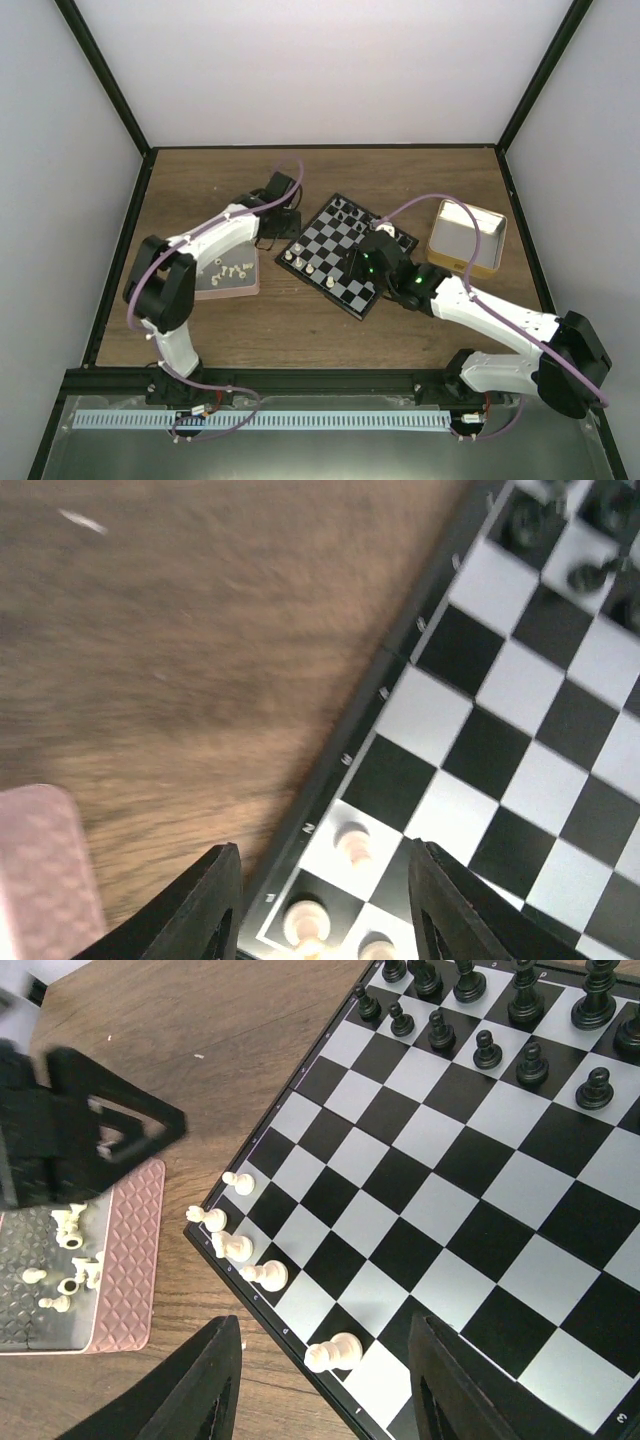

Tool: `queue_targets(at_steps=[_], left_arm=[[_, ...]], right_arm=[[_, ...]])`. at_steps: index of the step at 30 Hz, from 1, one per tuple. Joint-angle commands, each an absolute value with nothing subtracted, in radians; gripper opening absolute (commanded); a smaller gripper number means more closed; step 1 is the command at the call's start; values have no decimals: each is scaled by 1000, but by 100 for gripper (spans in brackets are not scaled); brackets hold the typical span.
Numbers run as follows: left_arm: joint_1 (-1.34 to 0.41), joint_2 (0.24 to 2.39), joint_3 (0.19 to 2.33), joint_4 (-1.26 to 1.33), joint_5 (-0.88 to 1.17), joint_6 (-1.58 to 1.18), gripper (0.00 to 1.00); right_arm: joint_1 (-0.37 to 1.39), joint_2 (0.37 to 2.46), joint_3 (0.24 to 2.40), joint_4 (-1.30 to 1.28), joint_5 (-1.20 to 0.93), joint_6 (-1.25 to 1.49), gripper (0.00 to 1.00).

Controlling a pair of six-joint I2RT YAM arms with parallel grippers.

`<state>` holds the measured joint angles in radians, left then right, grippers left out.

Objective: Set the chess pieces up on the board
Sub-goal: Place the chess piece on the chessboard, then pick up the chess piece from the storage box.

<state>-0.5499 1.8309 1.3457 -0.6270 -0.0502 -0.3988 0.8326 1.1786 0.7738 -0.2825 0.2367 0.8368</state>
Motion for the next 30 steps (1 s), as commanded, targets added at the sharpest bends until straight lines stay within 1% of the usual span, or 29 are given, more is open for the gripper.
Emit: queue_targets(at_steps=[1, 3, 7, 11, 13, 15, 16, 17, 19, 23, 30], left_arm=[[-504, 1721, 1293, -616, -225, -484, 48], [-462, 1668, 1232, -593, -246, -524, 49], [-365, 1557, 1090, -536, -278, -603, 53], [-267, 1474, 971, -493, -296, -653, 54], [-227, 1457, 930, -476, -282, -658, 47], [-197, 1462, 901, -464, -240, -654, 35], [-187, 1470, 892, -464, -220, -651, 32], [-182, 1481, 885, -469, -212, -651, 31], [-180, 1494, 868, -477, -206, -654, 31], [-170, 1500, 836, -467, -212, -663, 37], [-154, 1545, 844, -439, -200, -645, 37]], right_arm=[[826, 1177, 772, -271, 247, 855, 47], [827, 1172, 769, -272, 248, 856, 47], [827, 1165, 762, -273, 248, 859, 47], [827, 1166, 759, -265, 246, 859, 47], [827, 1169, 760, -261, 239, 858, 47], [827, 1173, 763, -257, 237, 856, 47], [827, 1177, 765, -257, 236, 855, 47], [827, 1178, 766, -256, 234, 854, 47], [826, 1178, 768, -257, 235, 854, 47], [827, 1177, 765, -257, 235, 854, 47], [827, 1187, 775, -256, 235, 848, 47]])
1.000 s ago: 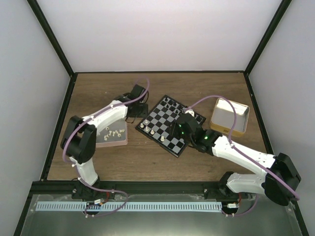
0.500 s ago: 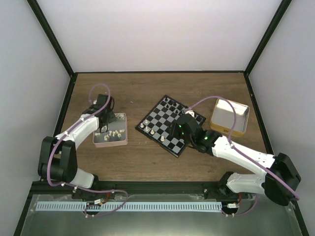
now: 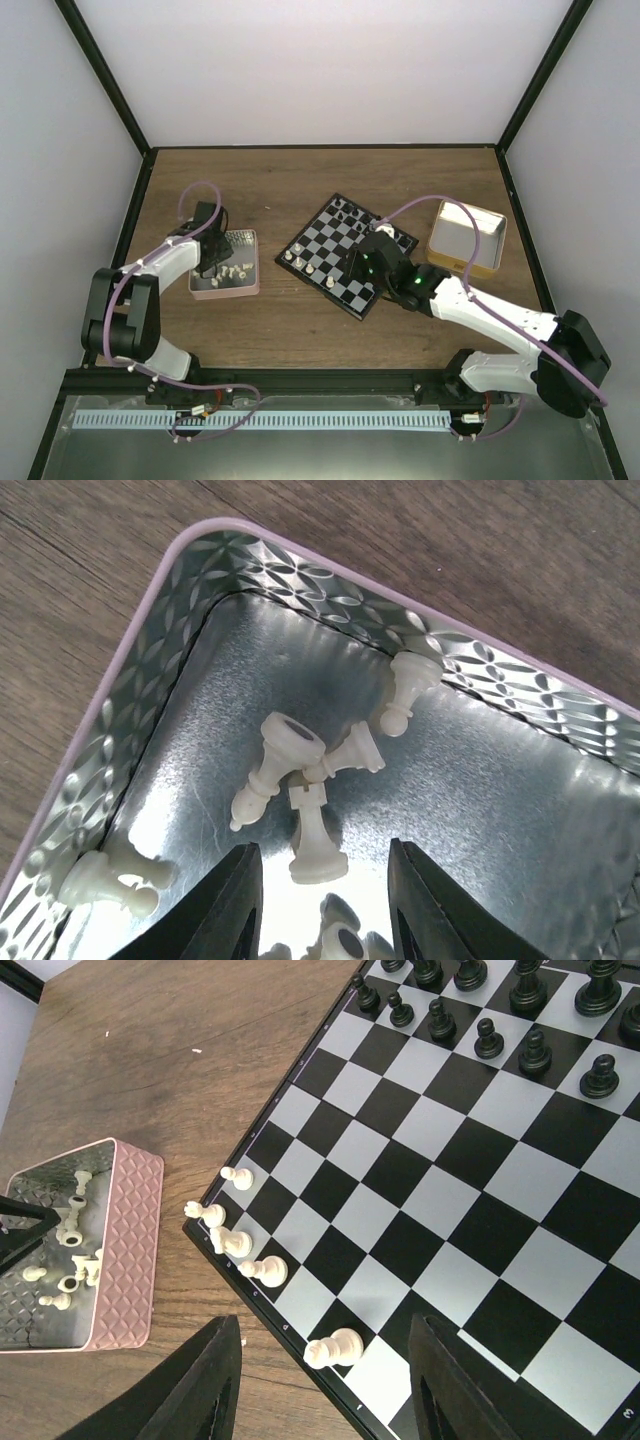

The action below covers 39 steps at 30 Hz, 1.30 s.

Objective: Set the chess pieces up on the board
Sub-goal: Pick up the chess piece from the storage box.

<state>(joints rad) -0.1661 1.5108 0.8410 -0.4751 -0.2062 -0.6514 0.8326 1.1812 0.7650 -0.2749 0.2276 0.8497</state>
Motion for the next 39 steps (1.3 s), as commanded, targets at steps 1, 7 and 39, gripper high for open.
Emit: queue_targets(at_steps=[1, 7, 39], left_arm=[[-152, 1551, 844, -437, -198, -644, 36], [-144, 1585, 837, -419, -166, -641, 30], [-270, 1350, 924, -453, 173, -456, 12]], right_arm=[[827, 1187, 775, -256, 235, 847, 47], [827, 1191, 778, -254, 236, 847, 47], [751, 1152, 879, -219, 31, 693, 50]])
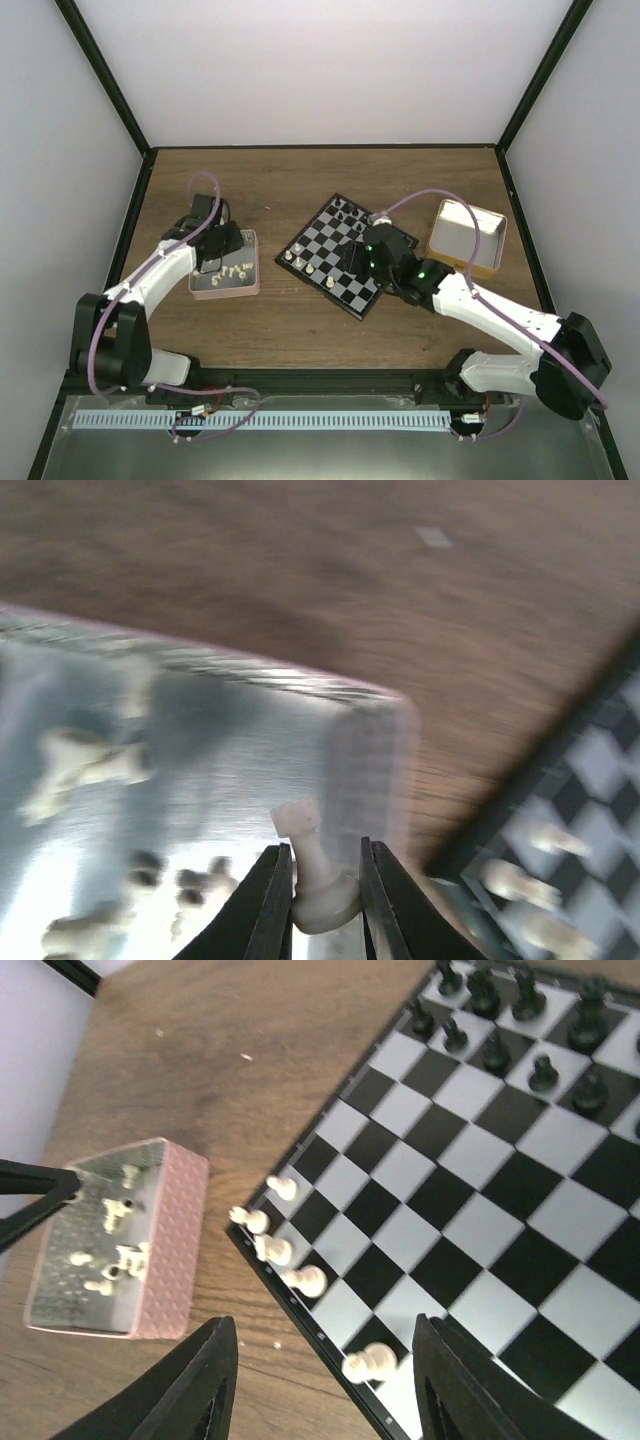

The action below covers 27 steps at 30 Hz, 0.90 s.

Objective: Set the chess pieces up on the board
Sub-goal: Pick up the chess piece from the storage box, then place the chess piece on the chessboard.

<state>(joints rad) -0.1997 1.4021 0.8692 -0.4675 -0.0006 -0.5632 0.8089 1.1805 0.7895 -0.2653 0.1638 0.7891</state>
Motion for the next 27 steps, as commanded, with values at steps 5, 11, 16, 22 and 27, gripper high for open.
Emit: queue_targets(at_steps=[5, 11, 16, 22, 27], left_arm=[[-427, 1306, 979, -395, 214, -368, 8], [-546, 1232, 998, -198, 480, -315, 8], [-572, 1152, 979, -113, 647, -236, 9], [-584, 1087, 966, -126, 723, -78, 10], [-586, 1061, 967, -171, 758, 51, 11]], right_arm=[[594, 1154, 937, -168, -324, 691, 51], [548, 1197, 1041, -67, -550, 787, 53], [547, 1204, 1078, -105, -616, 717, 53], [548, 1213, 1117, -125, -793, 614, 53], [548, 1221, 1133, -102, -906, 583, 52]])
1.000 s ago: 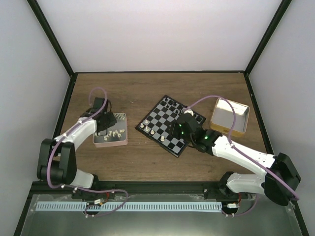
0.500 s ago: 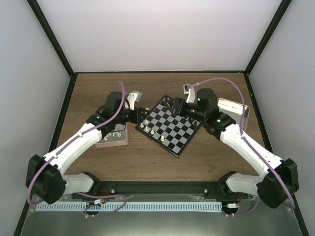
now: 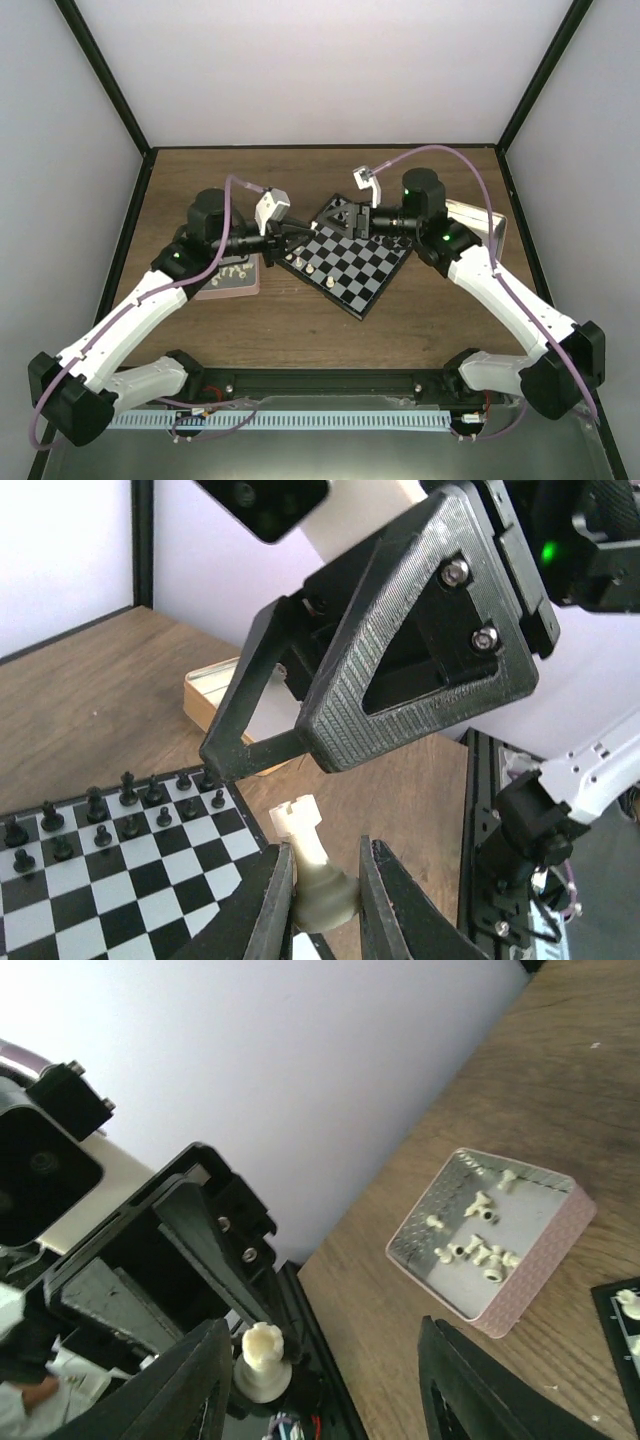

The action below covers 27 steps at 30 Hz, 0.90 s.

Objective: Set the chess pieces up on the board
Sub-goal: Place the chess piece on the chessboard.

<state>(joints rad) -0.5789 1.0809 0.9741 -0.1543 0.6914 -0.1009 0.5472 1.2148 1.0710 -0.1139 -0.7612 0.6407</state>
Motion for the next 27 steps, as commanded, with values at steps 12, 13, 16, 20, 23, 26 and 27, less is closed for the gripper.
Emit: queue_targets(at_steps=[12, 13, 16, 20, 23, 26, 27], left_arm=[[-588, 1052, 968, -212, 789, 217, 11], [-588, 1056, 968, -215, 791, 224, 11], [-588, 1059, 971, -222, 791, 231, 10], [-588, 1060, 971, -224, 792, 235, 10], [-588, 1063, 971, -227, 786, 237, 10], [-588, 1067, 971, -229, 783, 236, 10], [-588, 1067, 971, -229, 780, 236, 10]], right_arm=[[549, 1255, 1120, -97, -977, 576, 42], [550, 1258, 1119, -93, -984, 579, 41], [553, 1267, 1112, -79, -1003, 588, 37], [562, 1281, 1109, -78, -1016, 588, 37], [573, 1290, 1106, -73, -1029, 590, 37], [581, 1299, 1106, -71, -1038, 592, 32], [584, 1301, 1105, -72, -1040, 593, 31]])
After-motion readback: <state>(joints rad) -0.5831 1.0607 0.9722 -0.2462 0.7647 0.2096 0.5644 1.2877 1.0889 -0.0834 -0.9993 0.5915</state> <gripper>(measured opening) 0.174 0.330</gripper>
